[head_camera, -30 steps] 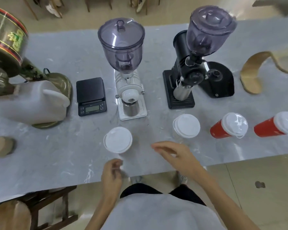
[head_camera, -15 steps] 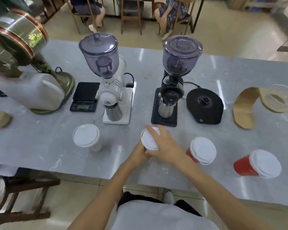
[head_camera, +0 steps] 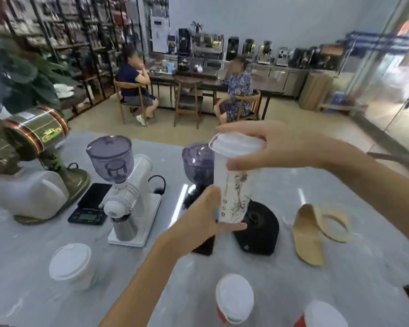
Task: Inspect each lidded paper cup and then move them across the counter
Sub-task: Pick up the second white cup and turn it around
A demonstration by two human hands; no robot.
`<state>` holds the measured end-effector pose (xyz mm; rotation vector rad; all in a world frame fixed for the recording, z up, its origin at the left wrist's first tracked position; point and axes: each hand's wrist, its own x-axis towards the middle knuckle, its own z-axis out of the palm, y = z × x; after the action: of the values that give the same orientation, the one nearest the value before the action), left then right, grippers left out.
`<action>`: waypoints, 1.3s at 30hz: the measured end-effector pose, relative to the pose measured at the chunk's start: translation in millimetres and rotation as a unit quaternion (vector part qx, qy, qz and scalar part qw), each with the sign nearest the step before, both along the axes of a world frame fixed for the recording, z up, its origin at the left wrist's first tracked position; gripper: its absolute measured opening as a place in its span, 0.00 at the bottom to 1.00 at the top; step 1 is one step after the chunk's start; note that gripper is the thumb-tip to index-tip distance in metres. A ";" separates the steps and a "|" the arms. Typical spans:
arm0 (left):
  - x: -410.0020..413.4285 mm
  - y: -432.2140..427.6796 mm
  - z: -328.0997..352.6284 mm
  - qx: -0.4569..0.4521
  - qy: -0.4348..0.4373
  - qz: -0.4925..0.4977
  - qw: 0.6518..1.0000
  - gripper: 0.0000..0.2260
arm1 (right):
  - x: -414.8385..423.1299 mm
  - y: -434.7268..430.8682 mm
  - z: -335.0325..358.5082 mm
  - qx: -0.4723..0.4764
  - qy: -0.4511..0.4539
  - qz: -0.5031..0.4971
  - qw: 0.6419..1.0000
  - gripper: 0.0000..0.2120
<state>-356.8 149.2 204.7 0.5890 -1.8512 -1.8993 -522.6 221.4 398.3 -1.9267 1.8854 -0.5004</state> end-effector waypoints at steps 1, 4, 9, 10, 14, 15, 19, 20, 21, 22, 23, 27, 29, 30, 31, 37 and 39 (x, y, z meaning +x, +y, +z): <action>-10.2 0.9 24.0 0.002 0.014 0.010 1.000 0.44 | -8.7 0.6 26.6 -0.009 -0.005 0.001 1.000 0.35; -53.0 2.2 108.0 0.189 0.185 -0.106 0.958 0.36 | -38.8 5.6 101.7 -0.072 -0.010 -0.013 0.997 0.30; -109.1 -1.1 204.1 0.366 0.285 -0.206 0.862 0.28 | -74.9 15.3 180.0 -0.188 -0.002 -0.057 0.981 0.24; -116.6 -1.4 215.6 0.357 0.289 -0.207 0.864 0.27 | -81.2 17.1 186.7 -0.205 0.001 -0.066 0.977 0.24; -137.3 2.7 236.5 0.338 0.302 -0.205 0.867 0.27 | -103.3 24.1 187.4 -0.249 -0.013 -0.081 0.965 0.23; -141.0 4.8 236.7 0.335 0.303 -0.205 0.868 0.27 | -107.3 26.1 184.3 -0.254 -0.016 -0.083 0.964 0.21; -154.0 8.5 229.1 0.354 0.289 -0.228 0.860 0.26 | -119.4 34.5 174.9 -0.259 -0.014 -0.088 0.962 0.14; -158.0 7.4 225.9 0.365 0.288 -0.232 0.854 0.26 | -121.6 36.2 174.2 -0.256 -0.010 -0.087 0.963 0.15; -162.3 6.0 222.8 0.374 0.285 -0.236 0.850 0.25 | -123.1 37.4 173.8 -0.255 -0.006 -0.087 0.963 0.16; -166.2 4.6 220.3 0.380 0.284 -0.241 0.847 0.25 | -123.8 38.7 173.6 -0.254 -0.003 -0.090 0.963 0.18; -169.2 4.4 218.7 0.384 0.285 -0.242 0.845 0.25 | -124.4 39.8 173.4 -0.251 -0.004 -0.093 0.963 0.19; -180.8 11.3 212.7 0.383 0.330 -0.174 0.845 0.22 | -125.8 42.6 170.8 -0.230 -0.046 -0.084 0.968 0.19; -186.1 20.3 212.8 0.329 0.368 -0.099 0.864 0.21 | -121.9 42.8 169.4 -0.242 -0.063 -0.086 0.964 0.19; -188.7 25.2 213.8 0.283 0.381 -0.054 0.879 0.22 | -119.5 41.5 168.2 -0.254 -0.063 -0.098 0.960 0.21; -192.1 29.5 214.5 0.235 0.391 -0.008 0.890 0.23 | -117.4 39.1 166.1 -0.268 -0.058 -0.115 0.955 0.24; -206.5 38.1 215.5 0.097 0.432 0.129 0.887 0.24 | -112.6 23.5 153.8 -0.377 -0.008 -0.171 0.910 0.28; -204.2 30.7 214.4 0.153 0.440 0.079 0.882 0.25 | -115.0 25.3 159.0 -0.384 -0.034 -0.160 0.909 0.24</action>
<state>-561.0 180.0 419.2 -0.0698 -0.9031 -1.8881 -637.6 246.8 557.2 -1.9619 2.1586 -1.5882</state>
